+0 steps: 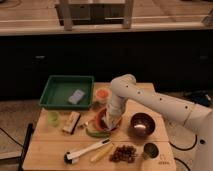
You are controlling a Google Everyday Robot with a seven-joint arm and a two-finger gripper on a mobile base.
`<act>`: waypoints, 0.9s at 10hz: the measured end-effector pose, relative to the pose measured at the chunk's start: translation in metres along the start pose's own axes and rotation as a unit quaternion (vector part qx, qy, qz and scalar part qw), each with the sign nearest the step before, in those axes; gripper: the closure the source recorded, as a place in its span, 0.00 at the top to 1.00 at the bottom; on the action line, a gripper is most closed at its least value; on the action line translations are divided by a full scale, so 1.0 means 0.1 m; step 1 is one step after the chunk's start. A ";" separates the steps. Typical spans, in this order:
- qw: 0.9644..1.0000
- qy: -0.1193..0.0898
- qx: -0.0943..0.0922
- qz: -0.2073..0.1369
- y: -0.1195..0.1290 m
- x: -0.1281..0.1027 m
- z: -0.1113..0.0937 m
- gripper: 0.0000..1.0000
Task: Wipe red bowl with towel
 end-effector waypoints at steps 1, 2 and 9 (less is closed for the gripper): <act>1.000 0.004 -0.002 0.007 0.05 0.08 -0.03 0.00; 1.000 0.011 -0.003 0.018 0.10 0.21 -0.08 0.00; 1.000 0.009 -0.013 -0.019 -0.42 0.45 -0.10 0.00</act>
